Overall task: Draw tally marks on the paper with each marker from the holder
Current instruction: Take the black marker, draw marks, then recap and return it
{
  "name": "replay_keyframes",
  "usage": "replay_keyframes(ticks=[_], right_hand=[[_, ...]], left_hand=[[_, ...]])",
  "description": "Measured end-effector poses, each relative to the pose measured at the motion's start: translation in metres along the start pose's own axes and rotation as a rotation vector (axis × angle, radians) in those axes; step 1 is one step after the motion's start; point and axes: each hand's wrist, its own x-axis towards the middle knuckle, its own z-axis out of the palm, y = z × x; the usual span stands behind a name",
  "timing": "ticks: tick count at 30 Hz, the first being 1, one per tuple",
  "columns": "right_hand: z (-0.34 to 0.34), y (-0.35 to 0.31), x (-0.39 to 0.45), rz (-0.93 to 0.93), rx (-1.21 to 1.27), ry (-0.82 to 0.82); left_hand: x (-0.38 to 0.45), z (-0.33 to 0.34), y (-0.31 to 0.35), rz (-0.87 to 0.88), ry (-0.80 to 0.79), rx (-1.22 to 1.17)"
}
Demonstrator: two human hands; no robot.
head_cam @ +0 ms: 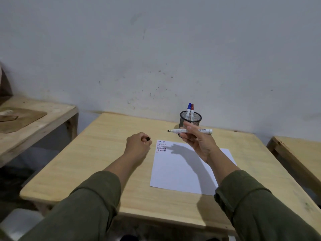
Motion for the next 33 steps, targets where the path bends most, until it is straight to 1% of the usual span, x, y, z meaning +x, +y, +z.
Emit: replay_keyframes(ticks=[4,7,13,17,22,25,33], right_hand=[[-0.001,0.016,0.003,0.038,0.041,0.020],[0.002,0.026,0.007,0.032,0.029,0.046],[0.005,0.048,0.014,0.015,-0.037,0.194],[0.009,0.058,0.016,0.043,-0.027,0.263],[0.013,0.074,0.014,0.061,0.083,0.189],[0.010,0.075,0.014,0.037,0.017,0.167],[0.009,0.079,0.010,0.016,-0.227,0.204]], left_hand=[[0.002,0.002,-0.014,0.015,-0.016,0.116],[0.001,0.003,-0.024,0.025,-0.035,0.163],[0.001,0.010,-0.035,0.096,-0.036,0.249],[-0.001,0.014,-0.040,0.121,-0.056,0.354],[0.001,0.015,-0.045,0.142,-0.070,0.378],[0.002,0.015,-0.046,0.139,-0.077,0.373],[0.003,0.017,-0.048,0.133,-0.071,0.360]])
